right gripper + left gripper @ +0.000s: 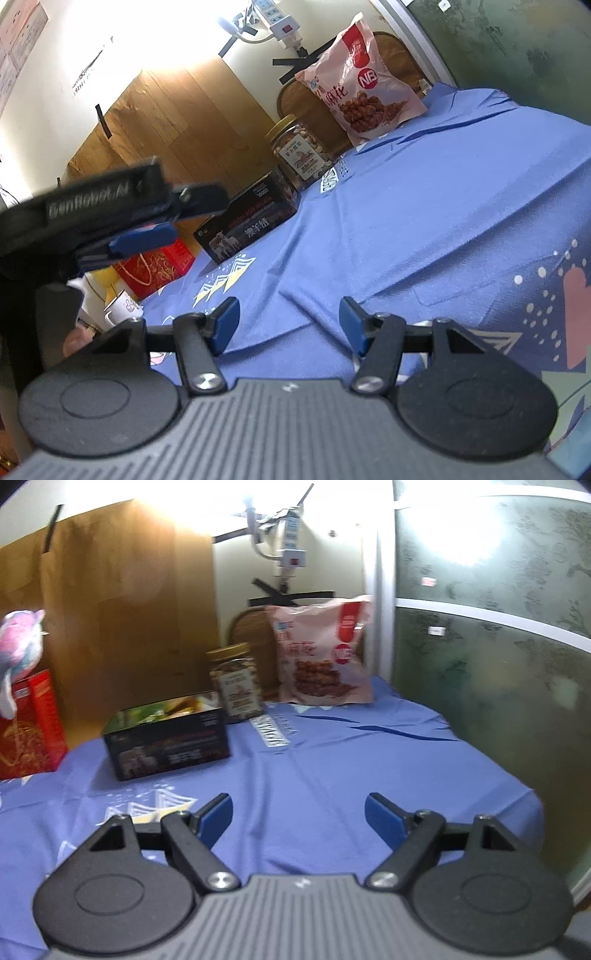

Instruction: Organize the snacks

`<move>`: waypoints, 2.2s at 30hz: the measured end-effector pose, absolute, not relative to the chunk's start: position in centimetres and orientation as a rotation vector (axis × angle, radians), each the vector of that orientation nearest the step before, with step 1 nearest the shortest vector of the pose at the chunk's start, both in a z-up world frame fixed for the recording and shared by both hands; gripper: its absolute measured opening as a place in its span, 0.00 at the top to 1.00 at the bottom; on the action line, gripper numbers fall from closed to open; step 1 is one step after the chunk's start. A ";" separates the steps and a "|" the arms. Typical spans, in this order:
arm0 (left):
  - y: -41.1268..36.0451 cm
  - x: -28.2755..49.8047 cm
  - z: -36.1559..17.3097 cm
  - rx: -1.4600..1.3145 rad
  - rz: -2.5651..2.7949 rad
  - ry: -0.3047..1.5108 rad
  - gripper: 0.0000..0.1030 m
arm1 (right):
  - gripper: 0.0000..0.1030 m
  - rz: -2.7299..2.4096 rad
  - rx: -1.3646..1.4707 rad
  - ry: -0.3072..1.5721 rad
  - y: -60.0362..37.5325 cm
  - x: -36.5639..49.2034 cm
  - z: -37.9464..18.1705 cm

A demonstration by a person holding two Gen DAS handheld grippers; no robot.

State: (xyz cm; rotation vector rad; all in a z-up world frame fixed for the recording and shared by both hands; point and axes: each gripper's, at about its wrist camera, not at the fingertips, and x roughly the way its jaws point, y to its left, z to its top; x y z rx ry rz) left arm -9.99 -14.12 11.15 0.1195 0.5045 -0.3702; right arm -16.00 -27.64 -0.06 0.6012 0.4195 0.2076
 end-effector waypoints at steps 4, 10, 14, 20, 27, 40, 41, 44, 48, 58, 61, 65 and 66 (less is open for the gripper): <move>-11.5 -9.1 10.7 0.083 -0.337 0.514 0.20 | 0.40 0.167 0.590 0.398 -27.4 -15.6 0.3; -7.6 -7.5 9.3 0.036 -0.284 0.558 0.12 | 0.39 0.109 0.506 0.343 -25.9 -14.8 1.7; -5.6 -6.3 8.3 0.008 -0.251 0.600 0.12 | 0.29 0.103 0.458 0.334 -24.7 -13.9 2.4; -5.3 -6.0 7.6 0.022 -0.258 0.591 0.02 | 0.24 0.104 0.434 0.347 -23.7 -13.4 2.6; -5.7 -6.1 7.6 0.039 -0.261 0.580 0.00 | 0.23 0.119 0.452 0.358 -23.9 -13.4 2.3; -7.3 -7.1 8.4 0.067 -0.309 0.562 0.00 | 0.23 0.119 0.451 0.350 -24.3 -14.3 2.6; -7.2 -7.1 8.4 0.068 -0.305 0.557 0.00 | 0.23 0.115 0.452 0.350 -24.3 -14.3 2.6; -6.8 -7.1 8.4 0.063 -0.278 0.550 0.00 | 0.23 0.110 0.461 0.358 -24.3 -14.2 2.6; -6.6 -6.7 8.4 0.057 -0.269 0.561 0.00 | 0.23 0.115 0.469 0.351 -24.1 -14.4 2.6; -6.2 -7.1 8.4 0.063 -0.227 0.528 0.00 | 0.23 0.129 0.455 0.351 -24.1 -14.3 3.0; -6.5 -7.0 8.5 0.071 -0.225 0.523 0.00 | 0.23 0.128 0.467 0.347 -24.2 -14.5 2.7; -7.0 -7.2 8.6 0.076 -0.232 0.516 0.00 | 0.23 0.124 0.476 0.345 -24.3 -14.7 2.6; -7.0 -7.3 8.6 0.079 -0.232 0.516 0.00 | 0.23 0.124 0.475 0.343 -24.3 -14.7 2.7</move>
